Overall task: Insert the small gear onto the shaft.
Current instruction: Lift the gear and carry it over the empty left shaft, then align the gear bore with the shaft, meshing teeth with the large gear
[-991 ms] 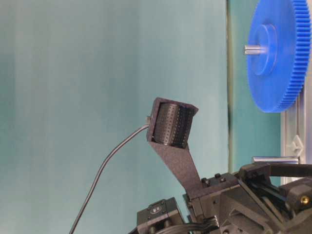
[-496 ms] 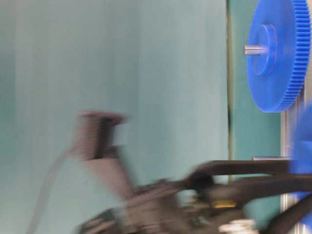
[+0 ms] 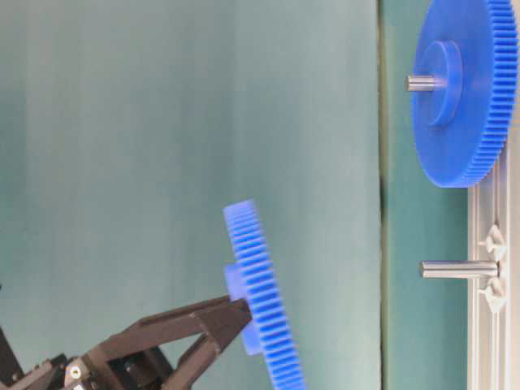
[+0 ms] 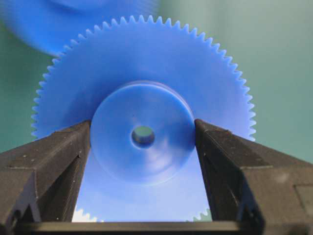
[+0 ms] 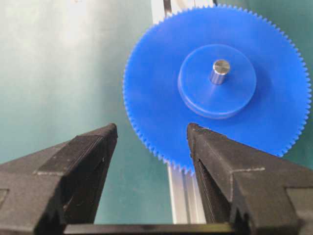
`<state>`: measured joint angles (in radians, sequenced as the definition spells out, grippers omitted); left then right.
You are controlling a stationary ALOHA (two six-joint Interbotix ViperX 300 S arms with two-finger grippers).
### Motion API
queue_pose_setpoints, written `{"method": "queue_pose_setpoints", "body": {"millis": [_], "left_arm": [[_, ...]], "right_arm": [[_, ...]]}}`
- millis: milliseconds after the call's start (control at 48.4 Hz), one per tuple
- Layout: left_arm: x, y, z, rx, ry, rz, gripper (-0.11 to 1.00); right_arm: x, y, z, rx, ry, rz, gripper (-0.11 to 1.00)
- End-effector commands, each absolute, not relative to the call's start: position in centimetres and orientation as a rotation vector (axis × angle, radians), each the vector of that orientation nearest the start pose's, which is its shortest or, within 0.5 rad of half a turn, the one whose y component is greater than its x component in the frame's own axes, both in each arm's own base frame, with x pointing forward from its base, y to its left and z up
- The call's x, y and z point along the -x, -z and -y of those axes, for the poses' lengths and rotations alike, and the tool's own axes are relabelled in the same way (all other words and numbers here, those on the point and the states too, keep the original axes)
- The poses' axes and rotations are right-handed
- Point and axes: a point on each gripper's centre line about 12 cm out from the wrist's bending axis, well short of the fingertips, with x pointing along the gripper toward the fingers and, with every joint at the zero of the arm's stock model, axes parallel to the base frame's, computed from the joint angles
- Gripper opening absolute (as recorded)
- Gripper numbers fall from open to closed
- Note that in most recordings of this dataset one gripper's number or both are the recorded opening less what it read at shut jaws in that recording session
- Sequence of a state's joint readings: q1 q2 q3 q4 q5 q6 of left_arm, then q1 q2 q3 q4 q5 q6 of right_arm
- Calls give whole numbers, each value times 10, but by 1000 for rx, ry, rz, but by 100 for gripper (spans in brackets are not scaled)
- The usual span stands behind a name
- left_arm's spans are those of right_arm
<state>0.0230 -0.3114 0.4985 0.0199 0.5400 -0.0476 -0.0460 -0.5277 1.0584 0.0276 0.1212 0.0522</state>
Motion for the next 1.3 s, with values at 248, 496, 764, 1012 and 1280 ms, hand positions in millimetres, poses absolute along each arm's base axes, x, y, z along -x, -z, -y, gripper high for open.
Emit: {"method": "queue_pose_setpoints", "body": {"millis": [248, 496, 764, 1012, 1280], "left_arm": [[-353, -290, -19, -46, -37, -675, 72], [-367, -262, -25, -41, -49, -683, 72], [-375, -232, -26, -35, -47, -759, 71], [-382, -215, -26, -33, -45, -804, 72], [-386, -204, -26, -32, -44, -830, 72]], "right_arm": [[-256, -199, 12, -105, 71, -619, 69], [-255, -199, 12, -105, 71, -613, 69], [-256, -200, 12, -104, 71, -606, 69], [-256, -200, 12, -104, 71, -605, 69], [-255, -199, 12, -104, 71, -610, 69]]}}
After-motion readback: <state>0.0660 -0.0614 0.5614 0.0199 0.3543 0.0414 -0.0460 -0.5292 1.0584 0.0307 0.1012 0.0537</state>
